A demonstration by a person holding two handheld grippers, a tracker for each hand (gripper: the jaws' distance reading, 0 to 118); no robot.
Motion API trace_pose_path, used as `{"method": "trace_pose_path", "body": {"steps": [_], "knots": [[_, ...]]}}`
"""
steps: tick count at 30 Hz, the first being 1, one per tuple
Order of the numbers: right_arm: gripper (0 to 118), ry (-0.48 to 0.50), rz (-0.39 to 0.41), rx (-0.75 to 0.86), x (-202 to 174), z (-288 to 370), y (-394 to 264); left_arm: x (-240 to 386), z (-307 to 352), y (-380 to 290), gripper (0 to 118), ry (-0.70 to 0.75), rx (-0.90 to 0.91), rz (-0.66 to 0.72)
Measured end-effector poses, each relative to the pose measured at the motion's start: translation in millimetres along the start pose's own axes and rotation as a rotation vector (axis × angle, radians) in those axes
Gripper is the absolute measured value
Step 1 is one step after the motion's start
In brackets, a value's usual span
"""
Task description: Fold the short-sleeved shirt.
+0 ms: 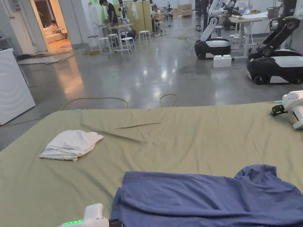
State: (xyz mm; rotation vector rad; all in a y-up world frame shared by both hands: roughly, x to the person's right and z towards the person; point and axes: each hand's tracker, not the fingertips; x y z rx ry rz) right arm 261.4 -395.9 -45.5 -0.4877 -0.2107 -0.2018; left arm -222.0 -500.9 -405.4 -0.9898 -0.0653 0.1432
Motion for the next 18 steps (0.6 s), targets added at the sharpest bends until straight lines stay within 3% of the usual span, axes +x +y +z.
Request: {"method": "trace_pose_path", "body": {"steps": [2, 5, 6, 10, 11, 12, 13, 18], "knots": [[0, -0.018, -0.009, -0.028, 5, -5, -2, 8, -10, -5, 63, 0.023, -0.035, -0.028], [0, -0.016, -0.034, -0.073, 12, -20, -5, 25, -10, -8, 19, 0.104, 0.014, -0.126], [0, -0.008, -0.038, -0.085, 16, -29, -5, 28, -10, -9, 15, 0.108, 0.022, -0.144], [1, -0.016, -0.082, -0.136, 31, -96, 10, 39, -24, -8, 14, 0.115, -0.034, -0.139], [13, -0.011, -0.115, -0.167, 38, -118, 13, 42, -22, -7, 14, 0.114, -0.04, -0.149], [46, 0.019, -0.145, -0.179, 48, -143, 13, 40, -21, -6, 14, 0.107, -0.05, -0.16], [66, 0.072, -0.175, -0.172, 59, -167, 11, 39, -21, -4, 14, 0.1, -0.062, -0.177], [67, -0.105, -0.18, -0.336, 81, -266, 0, 37, -20, 1, 14, 0.084, -0.081, -0.187]]}}
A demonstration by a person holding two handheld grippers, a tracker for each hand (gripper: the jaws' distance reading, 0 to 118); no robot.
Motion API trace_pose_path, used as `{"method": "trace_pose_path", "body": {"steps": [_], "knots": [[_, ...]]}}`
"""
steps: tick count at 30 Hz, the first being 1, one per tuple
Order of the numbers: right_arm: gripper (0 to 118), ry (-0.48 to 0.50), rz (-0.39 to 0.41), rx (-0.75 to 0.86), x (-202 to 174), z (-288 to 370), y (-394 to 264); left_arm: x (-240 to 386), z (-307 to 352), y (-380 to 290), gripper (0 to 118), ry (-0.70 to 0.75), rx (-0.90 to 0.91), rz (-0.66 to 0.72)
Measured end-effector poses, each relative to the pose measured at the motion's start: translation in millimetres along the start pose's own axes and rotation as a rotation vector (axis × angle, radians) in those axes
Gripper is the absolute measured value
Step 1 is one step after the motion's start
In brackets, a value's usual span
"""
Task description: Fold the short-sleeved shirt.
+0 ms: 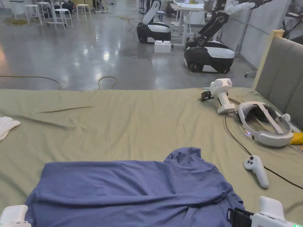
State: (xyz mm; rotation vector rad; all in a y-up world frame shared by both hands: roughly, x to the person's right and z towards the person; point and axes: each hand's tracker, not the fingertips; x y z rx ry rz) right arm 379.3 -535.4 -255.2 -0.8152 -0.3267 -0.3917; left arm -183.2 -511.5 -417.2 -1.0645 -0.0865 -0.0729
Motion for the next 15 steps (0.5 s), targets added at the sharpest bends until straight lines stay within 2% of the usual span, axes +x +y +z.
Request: {"method": "trace_pose_path", "body": {"steps": [2, 3, 4, 5, 6, 8, 11, 15], "knots": [[63, -0.065, 0.018, -0.137, 0, -32, -1, 1, -2, -2, 14, 0.005, 0.007, -0.003], [49, -0.048, 0.036, -0.182, -2, -39, -7, 4, -1, -5, 14, 0.012, 0.016, -0.016], [41, -0.106, 0.112, -0.081, -5, -31, -9, 7, 0, -7, 14, 0.024, 0.025, -0.036], [20, -0.095, 0.116, -0.072, -10, -26, -7, 11, 0, -7, 13, 0.037, 0.03, -0.059], [6, -0.086, 0.094, -0.08, -11, -23, -5, 15, 0, -6, 11, 0.05, 0.022, -0.084], [6, -0.105, 0.103, -0.108, -15, -17, 2, 13, 8, 1, 8, 0.036, 0.008, -0.086], [6, -0.096, 0.096, -0.043, -14, 19, 2, -7, 51, -4, 8, -0.029, 0.069, -0.034], [6, -0.101, 0.113, -0.041, -9, 59, -11, -27, 96, -28, 8, -0.015, 0.082, -0.047]]}}
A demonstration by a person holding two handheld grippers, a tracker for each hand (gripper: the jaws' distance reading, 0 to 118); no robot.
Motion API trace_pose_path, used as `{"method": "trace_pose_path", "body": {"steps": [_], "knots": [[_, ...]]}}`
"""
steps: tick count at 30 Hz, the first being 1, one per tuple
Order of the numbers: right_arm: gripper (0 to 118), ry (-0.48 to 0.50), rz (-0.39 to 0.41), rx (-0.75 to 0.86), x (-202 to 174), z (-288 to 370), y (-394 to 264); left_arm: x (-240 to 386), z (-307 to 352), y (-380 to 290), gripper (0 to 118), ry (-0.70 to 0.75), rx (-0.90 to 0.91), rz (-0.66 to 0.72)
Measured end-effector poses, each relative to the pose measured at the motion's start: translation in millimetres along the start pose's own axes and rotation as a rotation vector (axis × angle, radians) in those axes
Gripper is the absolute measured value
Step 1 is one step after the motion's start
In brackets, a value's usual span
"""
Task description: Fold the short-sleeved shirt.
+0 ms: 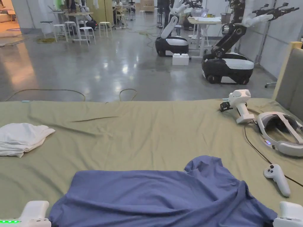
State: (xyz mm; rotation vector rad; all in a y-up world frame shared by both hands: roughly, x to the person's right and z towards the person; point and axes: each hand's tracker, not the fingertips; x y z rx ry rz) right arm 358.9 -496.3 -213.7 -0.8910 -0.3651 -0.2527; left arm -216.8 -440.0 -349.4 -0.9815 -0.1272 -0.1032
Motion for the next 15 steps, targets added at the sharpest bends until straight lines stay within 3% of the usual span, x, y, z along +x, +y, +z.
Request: {"method": "trace_pose_path", "body": {"steps": [3, 10, 13, 14, 15], "knots": [[6, -0.012, 0.043, -0.004, 11, 28, -31, -22, 27, -36, 8, -0.068, -0.002, 0.032], [6, 0.021, 0.014, -0.055, 43, 69, -115, -38, 58, -140, 8, -0.118, -0.048, 0.11], [6, 0.016, 0.02, -0.063, 37, 74, -128, -37, 60, -164, 8, -0.141, -0.042, 0.144], [7, 0.012, 0.026, -0.066, 35, 73, -130, -35, 62, -167, 9, -0.142, -0.028, 0.152], [13, -0.002, 0.047, -0.067, 33, 71, -130, -37, 63, -169, 20, -0.145, -0.012, 0.176]]}}
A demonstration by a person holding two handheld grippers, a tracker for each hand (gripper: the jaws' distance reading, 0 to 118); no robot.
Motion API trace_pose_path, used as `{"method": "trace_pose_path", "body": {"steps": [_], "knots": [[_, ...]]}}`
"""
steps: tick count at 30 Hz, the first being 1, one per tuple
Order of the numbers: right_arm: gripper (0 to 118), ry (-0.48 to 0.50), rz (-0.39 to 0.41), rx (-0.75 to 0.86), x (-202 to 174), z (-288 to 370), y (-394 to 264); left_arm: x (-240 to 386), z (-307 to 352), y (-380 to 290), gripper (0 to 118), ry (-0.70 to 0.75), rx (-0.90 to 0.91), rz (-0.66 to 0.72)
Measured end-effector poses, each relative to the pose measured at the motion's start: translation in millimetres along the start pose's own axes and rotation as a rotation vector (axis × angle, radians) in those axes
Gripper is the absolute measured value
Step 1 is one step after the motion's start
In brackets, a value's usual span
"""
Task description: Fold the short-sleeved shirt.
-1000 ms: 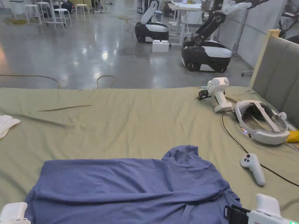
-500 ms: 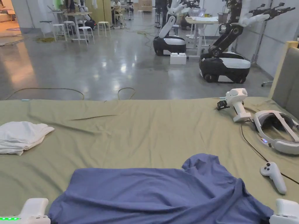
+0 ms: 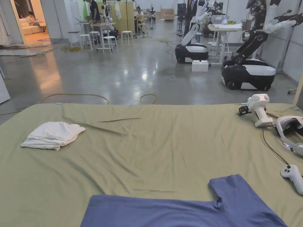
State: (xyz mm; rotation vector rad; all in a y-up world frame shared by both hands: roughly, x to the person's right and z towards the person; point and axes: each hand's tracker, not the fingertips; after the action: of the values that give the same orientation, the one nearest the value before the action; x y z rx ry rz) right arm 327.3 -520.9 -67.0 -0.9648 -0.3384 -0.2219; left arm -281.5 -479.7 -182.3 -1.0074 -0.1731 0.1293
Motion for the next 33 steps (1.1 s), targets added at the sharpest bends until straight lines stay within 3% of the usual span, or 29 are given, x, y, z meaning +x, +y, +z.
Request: {"method": "trace_pose_path", "body": {"steps": [2, 3, 7, 12, 14, 17, 19, 21, 22, 23, 24, 25, 28, 33], "knots": [[53, -0.075, 0.065, -0.014, -4, -1, 1, -4, 8, 0, 68, -0.001, 0.039, 0.042], [65, -0.063, 0.071, -0.009, -3, 2, 2, -3, 18, 1, 85, -0.014, 0.089, 0.052], [65, 0.127, -0.027, 0.175, -2, 49, 19, 19, 86, 0, 85, 0.062, 0.442, 0.02], [65, 0.194, 0.07, 0.707, -35, 163, 25, 65, 204, -8, 85, -0.097, 0.825, -0.075], [66, 0.233, 0.124, 0.823, -52, 203, 24, 88, 242, -14, 85, -0.118, 0.926, -0.101], [66, 0.267, 0.153, 0.898, -70, 239, 22, 125, 274, -29, 84, -0.038, 1.052, -0.221], [61, 0.305, 0.161, 0.923, -80, 255, 18, 149, 283, -38, 82, 0.06, 1.078, -0.295], [45, 0.3, 0.171, 0.942, -87, 265, 12, 168, 286, -43, 77, 0.136, 1.074, -0.319], [45, 0.294, 0.188, 0.955, -91, 267, 9, 171, 287, -45, 77, 0.119, 1.069, -0.343], [21, 0.287, 0.214, 0.958, -95, 271, 8, 172, 288, -47, 64, 0.104, 1.067, -0.359], [2, 0.274, 0.228, 0.963, -98, 273, 5, 174, 288, -49, 31, 0.094, 1.066, -0.364], [1, 0.275, 0.234, 0.97, -99, 275, 2, 176, 289, -50, 3, 0.096, 1.067, -0.36], [0, 0.301, 0.244, 0.95, -98, 275, 0, 168, 292, -51, 0, -0.005, 1.05, -0.342], [0, 0.292, 0.21, 0.92, -95, 267, 8, 157, 279, -29, 0, -0.027, 0.954, -0.302]]}}
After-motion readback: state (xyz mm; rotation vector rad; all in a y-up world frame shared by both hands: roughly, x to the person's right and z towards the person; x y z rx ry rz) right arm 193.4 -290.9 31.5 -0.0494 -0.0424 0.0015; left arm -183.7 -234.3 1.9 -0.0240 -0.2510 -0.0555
